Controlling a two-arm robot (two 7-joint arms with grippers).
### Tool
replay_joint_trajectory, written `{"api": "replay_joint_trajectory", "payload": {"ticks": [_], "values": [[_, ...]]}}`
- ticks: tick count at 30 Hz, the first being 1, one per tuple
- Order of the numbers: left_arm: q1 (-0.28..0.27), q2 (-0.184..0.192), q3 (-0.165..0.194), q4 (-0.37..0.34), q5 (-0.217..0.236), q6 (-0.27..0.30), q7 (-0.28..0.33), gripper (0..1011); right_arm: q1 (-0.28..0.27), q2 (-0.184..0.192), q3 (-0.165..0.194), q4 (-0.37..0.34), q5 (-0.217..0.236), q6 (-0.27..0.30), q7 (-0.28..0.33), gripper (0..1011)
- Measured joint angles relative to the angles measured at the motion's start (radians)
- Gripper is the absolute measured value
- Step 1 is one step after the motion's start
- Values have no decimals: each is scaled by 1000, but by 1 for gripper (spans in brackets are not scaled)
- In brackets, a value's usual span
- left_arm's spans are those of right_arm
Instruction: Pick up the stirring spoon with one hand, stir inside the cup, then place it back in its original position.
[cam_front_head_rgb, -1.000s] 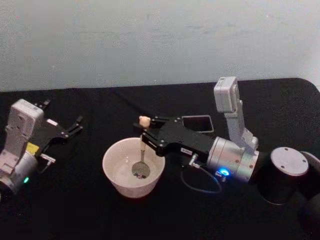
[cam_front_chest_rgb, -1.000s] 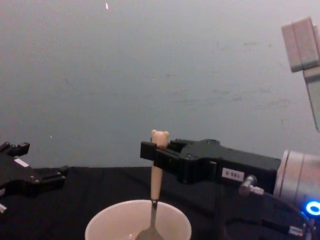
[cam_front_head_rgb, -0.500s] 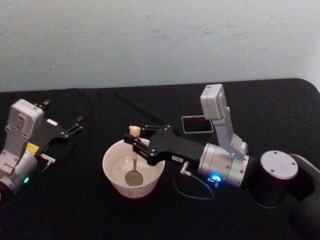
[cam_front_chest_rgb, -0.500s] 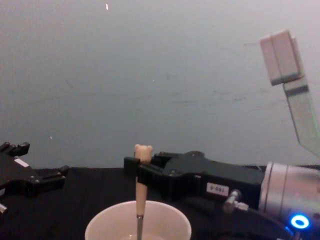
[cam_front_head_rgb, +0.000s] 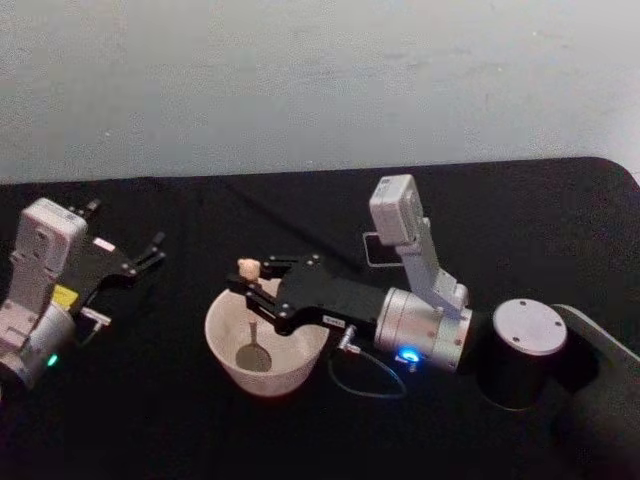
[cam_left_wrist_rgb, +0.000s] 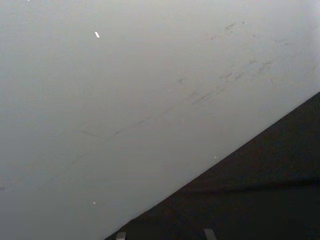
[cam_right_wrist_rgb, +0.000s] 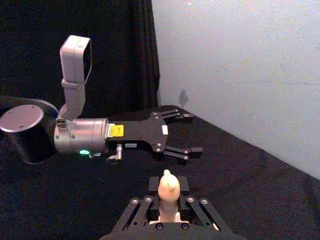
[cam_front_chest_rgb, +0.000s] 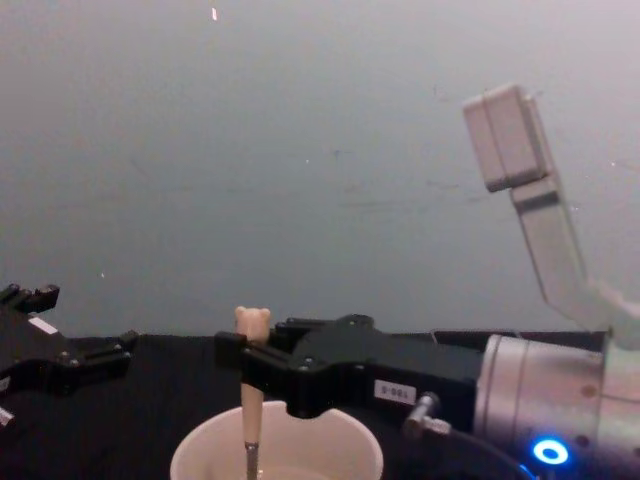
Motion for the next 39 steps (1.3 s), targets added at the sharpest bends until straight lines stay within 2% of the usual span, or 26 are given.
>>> {"api": "replay_joint_trajectory", "payload": {"ticks": [11, 18, 27, 39], "values": [[0, 0, 0, 0, 0, 0, 0, 1001, 50, -53, 8, 90, -38, -24, -20, 213], [0, 0, 0, 0, 0, 0, 0, 1001, 62, -59, 28, 113, -51, -28, -34, 213], [0, 0, 0, 0, 0, 0, 0, 1001, 48, -26, 58, 93, -59, -31, -30, 213], [0, 0, 0, 0, 0, 0, 0, 1001, -32, 56, 84, -41, -16, -12, 4, 213]]}}
